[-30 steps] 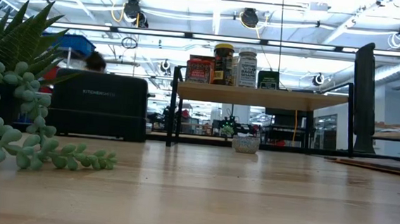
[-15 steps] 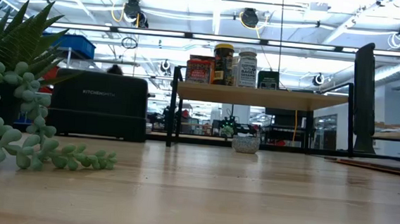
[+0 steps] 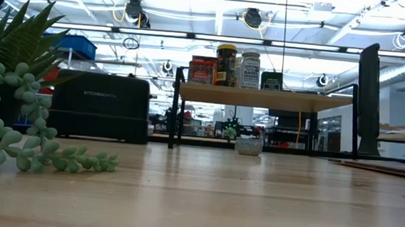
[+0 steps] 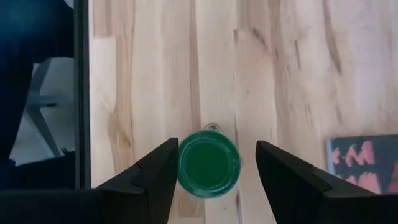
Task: Shelf spices
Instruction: Move the green seasoning bottle to the center of the table
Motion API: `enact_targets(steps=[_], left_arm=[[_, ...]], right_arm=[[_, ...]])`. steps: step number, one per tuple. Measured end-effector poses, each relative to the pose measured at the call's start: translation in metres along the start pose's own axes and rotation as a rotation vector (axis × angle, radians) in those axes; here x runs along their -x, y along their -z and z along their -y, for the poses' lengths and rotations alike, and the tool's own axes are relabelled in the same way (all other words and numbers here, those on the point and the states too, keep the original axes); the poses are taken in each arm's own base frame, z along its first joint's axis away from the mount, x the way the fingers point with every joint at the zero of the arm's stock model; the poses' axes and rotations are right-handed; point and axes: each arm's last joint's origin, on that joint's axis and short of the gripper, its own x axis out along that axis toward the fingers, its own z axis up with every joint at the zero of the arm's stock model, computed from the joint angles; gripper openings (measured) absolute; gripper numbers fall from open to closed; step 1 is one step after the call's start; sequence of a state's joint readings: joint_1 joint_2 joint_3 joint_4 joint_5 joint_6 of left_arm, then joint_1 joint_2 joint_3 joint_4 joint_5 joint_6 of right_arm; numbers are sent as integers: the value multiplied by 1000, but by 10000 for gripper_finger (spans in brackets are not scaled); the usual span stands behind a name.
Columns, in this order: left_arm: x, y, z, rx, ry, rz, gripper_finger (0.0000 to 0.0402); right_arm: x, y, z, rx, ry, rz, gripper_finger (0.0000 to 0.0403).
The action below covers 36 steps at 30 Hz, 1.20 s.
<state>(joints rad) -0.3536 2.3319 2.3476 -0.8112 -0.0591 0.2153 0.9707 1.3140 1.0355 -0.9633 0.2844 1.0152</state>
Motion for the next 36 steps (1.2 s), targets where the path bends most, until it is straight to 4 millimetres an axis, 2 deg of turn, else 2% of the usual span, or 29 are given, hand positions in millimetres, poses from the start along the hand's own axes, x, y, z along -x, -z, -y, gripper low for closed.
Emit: enact_targets(steps=[5,10,17,23,29,36], left_arm=[[-22,10,1,2,9,-45,267],[-28,10,0,32,1,-19,267],[-30,11,1,55,2,-23,267],[-30,11,1,56,2,-25,267],[-30,11,1,56,-4,-34,267],[-29,21,-2,51,-53,-132,267]], right_arm=[[20,-3,-2,-33,23,-23,201],[28,3,1,-126,53,-129,201],[15,14,4,-200,40,-259,201],[5,20,-1,-215,-5,-239,201],[-14,36,9,-202,58,-280,201],[-31,42,11,-154,12,-253,201]])
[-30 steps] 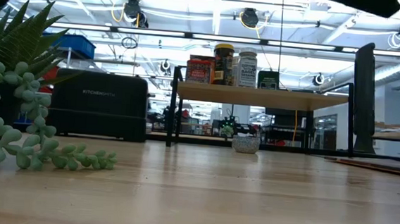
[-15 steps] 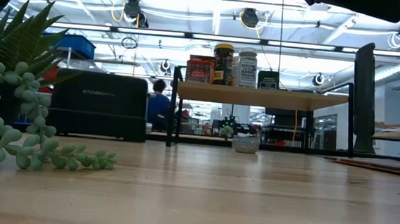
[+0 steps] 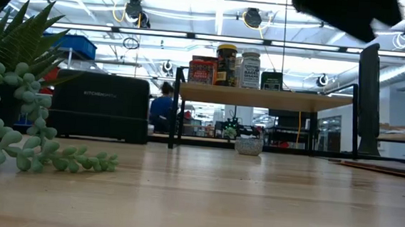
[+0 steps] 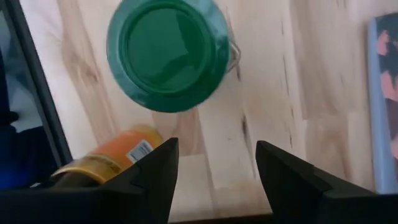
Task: Shelf spices
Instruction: Move the green seasoning bottle to the center of the table
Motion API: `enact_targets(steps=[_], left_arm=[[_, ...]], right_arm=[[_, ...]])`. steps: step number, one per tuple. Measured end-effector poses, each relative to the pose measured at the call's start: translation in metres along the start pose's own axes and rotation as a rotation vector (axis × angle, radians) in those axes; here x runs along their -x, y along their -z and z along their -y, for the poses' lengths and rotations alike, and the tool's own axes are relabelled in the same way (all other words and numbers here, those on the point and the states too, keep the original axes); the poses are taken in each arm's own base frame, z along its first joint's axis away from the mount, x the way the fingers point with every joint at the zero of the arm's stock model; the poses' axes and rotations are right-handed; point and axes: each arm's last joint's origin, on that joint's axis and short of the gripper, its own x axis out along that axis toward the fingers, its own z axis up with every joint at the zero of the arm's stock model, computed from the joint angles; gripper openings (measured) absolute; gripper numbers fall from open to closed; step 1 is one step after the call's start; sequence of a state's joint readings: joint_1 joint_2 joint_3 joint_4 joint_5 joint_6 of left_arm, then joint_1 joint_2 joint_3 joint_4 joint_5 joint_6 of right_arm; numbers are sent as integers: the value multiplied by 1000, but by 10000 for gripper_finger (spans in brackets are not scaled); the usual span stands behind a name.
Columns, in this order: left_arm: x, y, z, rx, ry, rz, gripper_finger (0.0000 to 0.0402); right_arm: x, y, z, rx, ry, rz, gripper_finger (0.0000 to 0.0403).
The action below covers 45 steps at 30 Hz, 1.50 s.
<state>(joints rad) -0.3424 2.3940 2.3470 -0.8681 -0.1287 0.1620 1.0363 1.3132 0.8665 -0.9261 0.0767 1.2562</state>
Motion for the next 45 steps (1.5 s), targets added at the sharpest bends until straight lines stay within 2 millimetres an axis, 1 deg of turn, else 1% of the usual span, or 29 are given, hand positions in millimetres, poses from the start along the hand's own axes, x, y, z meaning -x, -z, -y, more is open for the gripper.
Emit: enact_targets(steps=[3,9,11,15,19,22,25,32,37,40,45], left_arm=[[7,3,-4,-2,-17,-44,267],[43,1,-15,3,-68,-63,267],[59,1,-18,-1,-89,-66,267],[102,-3,-26,4,-154,-31,267],[138,-3,-31,19,-206,-3,267],[163,-3,-35,42,-248,30,267],[180,0,-36,54,-272,29,267],[204,7,-36,72,-310,10,267],[212,9,-34,82,-331,5,267],[218,10,-33,85,-348,5,267],[218,11,-32,76,-372,-14,267]], right_arm=[[-5,0,1,23,-8,4,201],[-16,-8,3,42,-61,44,201],[-21,-14,5,48,-83,63,201],[-28,-25,7,58,-129,107,201],[-31,-37,11,69,-142,159,201],[-31,-46,15,81,-132,201,201],[-31,-57,19,95,-121,244,201],[-30,-81,32,123,-102,311,201],[-29,-98,46,131,-77,343,201],[-30,-110,53,142,-91,355,201],[-41,-127,66,168,-75,325,201]])
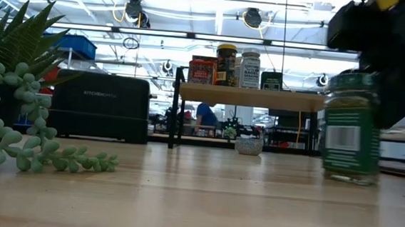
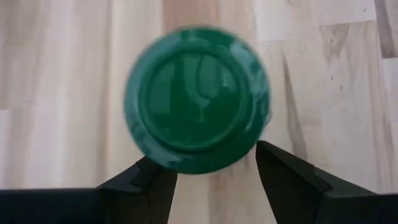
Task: Shelf spices
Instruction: Move the green seasoning bottle to the center of the table, then move the orange seasoning bottle to the center of the table
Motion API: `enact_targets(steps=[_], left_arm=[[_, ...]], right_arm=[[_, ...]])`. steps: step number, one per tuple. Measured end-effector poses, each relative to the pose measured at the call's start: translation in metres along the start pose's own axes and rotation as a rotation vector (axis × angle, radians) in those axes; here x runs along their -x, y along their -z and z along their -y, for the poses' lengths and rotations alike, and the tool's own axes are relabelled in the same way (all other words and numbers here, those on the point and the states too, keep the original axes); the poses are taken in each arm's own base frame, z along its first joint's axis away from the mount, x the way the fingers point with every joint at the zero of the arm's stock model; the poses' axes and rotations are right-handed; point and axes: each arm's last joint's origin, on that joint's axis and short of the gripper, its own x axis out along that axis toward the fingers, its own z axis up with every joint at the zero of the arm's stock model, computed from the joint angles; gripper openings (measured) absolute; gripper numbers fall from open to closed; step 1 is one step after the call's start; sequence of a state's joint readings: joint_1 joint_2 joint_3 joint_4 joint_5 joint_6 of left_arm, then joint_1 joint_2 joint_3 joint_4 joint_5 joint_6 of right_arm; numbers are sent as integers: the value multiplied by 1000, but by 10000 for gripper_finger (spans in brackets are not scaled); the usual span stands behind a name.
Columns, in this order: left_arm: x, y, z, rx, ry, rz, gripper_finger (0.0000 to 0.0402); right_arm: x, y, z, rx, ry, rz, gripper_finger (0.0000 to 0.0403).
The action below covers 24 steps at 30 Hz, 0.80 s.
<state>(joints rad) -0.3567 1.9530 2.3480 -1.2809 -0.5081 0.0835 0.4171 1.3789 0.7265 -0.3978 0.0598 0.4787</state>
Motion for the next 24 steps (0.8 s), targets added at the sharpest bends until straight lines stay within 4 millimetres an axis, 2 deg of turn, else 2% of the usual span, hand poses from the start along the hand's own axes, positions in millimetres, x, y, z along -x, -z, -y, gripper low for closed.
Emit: enact_targets(steps=[7,13,18,24], left_arm=[[0,2,0,-7,-1,-16,267],[0,5,0,2,1,-43,267],[0,6,0,11,1,-54,267],[0,7,0,18,2,-64,267]], right_arm=[[-20,-14,16,45,-8,28,201],[-17,-21,22,68,-4,66,201],[2,-24,16,80,2,24,205],[49,-27,-9,30,-7,-67,219]])
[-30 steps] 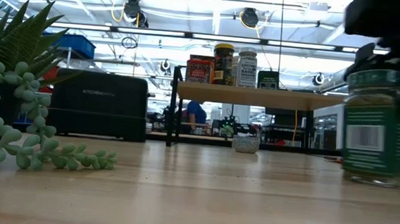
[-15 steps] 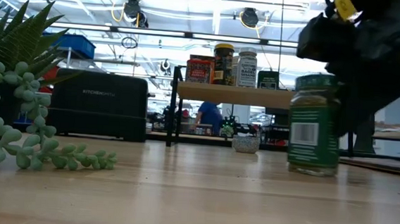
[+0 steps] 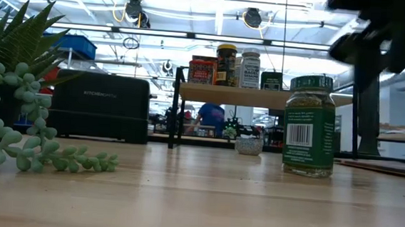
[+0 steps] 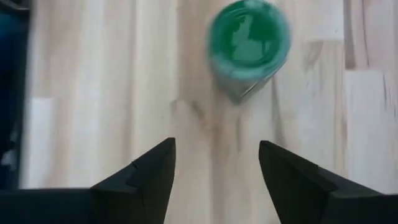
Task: Shelf spices
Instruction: Move the orange seasoning bottle to the center of the table
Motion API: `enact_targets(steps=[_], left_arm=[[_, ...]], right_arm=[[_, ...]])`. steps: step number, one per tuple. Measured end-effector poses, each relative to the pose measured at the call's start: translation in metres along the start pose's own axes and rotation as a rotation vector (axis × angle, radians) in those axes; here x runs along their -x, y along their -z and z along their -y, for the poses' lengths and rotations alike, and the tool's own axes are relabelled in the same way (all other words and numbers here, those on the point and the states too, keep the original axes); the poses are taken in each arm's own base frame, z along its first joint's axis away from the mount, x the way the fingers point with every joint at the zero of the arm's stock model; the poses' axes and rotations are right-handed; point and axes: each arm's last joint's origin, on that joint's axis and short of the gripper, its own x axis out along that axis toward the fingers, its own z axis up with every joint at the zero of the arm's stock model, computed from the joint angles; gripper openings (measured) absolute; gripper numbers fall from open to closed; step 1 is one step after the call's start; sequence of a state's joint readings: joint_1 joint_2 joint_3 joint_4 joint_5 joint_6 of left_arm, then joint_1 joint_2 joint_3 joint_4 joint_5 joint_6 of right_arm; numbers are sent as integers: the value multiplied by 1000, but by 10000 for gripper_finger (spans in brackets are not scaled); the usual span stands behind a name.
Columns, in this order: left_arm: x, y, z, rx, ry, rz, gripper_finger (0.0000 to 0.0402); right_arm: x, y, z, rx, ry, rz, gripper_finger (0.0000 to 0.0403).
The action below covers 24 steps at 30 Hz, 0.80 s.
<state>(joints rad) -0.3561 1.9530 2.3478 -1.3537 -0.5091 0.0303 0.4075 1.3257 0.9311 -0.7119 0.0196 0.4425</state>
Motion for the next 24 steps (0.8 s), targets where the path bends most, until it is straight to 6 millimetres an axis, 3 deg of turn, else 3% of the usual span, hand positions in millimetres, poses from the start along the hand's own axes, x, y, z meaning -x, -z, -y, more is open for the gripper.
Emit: enact_targets(steps=[5,11,24], left_arm=[[-2,0,1,11,5,-3,267],[-9,-1,6,11,27,-20,267],[-30,-5,18,-29,56,-49,267]], right_arm=[[39,8,-34,-75,-53,-80,221],[69,29,-76,-190,-138,-181,222],[86,90,-134,-464,-175,-330,222]])
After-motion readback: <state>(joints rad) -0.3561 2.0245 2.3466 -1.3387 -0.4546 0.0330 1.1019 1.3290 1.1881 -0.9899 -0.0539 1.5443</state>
